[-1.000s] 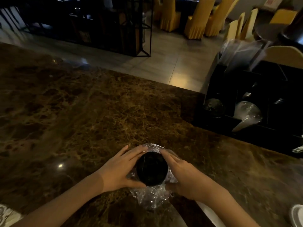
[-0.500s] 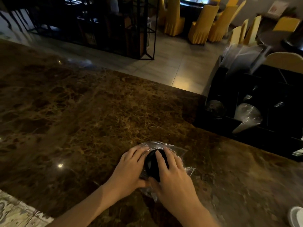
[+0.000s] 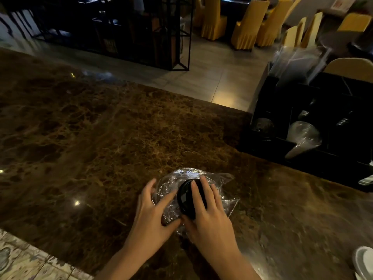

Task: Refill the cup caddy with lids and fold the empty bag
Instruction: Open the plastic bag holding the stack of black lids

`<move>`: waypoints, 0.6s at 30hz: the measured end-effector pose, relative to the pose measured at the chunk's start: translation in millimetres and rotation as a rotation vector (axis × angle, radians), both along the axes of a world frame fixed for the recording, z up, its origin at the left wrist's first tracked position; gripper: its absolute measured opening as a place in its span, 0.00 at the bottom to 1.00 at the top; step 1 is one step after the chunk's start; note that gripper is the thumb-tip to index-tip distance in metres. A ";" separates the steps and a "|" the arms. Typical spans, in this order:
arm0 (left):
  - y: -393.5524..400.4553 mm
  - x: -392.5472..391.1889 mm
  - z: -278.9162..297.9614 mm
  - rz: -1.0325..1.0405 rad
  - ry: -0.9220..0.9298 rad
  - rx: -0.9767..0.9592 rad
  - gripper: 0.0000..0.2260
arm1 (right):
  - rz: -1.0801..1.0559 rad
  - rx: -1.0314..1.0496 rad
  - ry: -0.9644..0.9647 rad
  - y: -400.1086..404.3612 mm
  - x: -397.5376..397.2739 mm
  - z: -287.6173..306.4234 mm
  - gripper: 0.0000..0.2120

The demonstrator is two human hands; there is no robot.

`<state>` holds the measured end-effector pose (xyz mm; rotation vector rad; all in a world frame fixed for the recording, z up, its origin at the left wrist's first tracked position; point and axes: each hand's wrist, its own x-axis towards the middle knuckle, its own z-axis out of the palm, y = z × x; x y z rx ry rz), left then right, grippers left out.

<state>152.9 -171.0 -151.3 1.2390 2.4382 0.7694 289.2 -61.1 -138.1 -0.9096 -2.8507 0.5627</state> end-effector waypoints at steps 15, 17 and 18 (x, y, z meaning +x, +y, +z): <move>19.7 5.0 30.3 -0.011 -0.242 0.133 0.29 | 0.023 -0.142 0.196 22.1 25.8 -6.7 0.39; 22.8 9.1 35.2 -0.011 -0.235 0.158 0.29 | 0.001 -0.189 0.212 23.5 28.7 -6.9 0.39; 24.4 11.3 37.3 -0.016 -0.231 0.170 0.29 | -0.013 -0.201 0.216 24.3 29.8 -6.8 0.39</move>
